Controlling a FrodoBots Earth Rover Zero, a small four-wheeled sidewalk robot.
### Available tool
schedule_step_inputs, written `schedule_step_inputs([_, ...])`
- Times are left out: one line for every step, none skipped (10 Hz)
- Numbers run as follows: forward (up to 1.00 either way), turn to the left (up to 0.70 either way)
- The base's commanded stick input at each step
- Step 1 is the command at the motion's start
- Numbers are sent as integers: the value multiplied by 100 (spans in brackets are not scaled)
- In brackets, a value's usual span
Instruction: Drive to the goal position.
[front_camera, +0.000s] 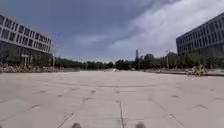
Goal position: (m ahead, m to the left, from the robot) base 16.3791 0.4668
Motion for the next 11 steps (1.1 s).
schedule_step_inputs([45,0])
schedule_step_inputs([45,0])
schedule_step_inputs([45,0])
schedule_step_inputs([45,0])
schedule_step_inputs([45,0])
schedule_step_inputs([45,0])
schedule_step_inputs([45,0])
schedule_step_inputs([45,0])
schedule_step_inputs([45,0])
schedule_step_inputs([45,0])
schedule_step_inputs([45,0])
